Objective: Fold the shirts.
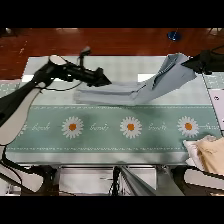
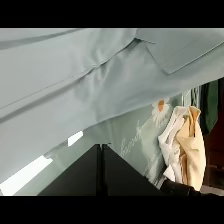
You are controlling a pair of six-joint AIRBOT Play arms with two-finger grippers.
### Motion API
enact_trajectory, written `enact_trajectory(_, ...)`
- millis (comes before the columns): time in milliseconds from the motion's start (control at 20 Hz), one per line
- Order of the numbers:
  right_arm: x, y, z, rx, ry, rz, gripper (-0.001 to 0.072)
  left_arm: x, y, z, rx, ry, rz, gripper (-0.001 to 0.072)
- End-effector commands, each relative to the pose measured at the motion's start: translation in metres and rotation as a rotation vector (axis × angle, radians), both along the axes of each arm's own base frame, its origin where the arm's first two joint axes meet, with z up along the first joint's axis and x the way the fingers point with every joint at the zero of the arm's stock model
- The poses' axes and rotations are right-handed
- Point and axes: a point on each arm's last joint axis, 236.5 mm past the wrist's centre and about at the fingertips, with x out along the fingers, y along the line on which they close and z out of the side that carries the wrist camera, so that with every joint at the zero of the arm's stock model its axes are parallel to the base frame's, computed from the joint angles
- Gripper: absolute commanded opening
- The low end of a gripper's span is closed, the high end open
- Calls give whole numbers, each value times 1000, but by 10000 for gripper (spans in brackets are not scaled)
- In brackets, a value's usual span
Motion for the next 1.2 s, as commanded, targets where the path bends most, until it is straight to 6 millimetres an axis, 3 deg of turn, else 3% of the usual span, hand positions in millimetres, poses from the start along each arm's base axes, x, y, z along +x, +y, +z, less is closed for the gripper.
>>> enact_trajectory(0, -14, 7, 13, -9, -7, 34, 19, -11, -57, -15, 14, 13, 43, 27)
enact_trajectory(250, -24, 11, 32, -27, -45, 44, 19, -30, -82, -46, 29, 143, 58, 26)
enact_trajectory(500, -41, 22, 42, -29, -42, 92, 19, -51, -123, -58, -36, 233, 71, 26)
enact_trajectory(850, -53, 62, 42, -29, -39, 214, 19, -79, -163, -89, -34, 326, 111, 26)
enact_trajectory(1150, -54, 80, 52, 12, -60, 246, 19, -104, -206, -92, -96, 405, 107, 26)
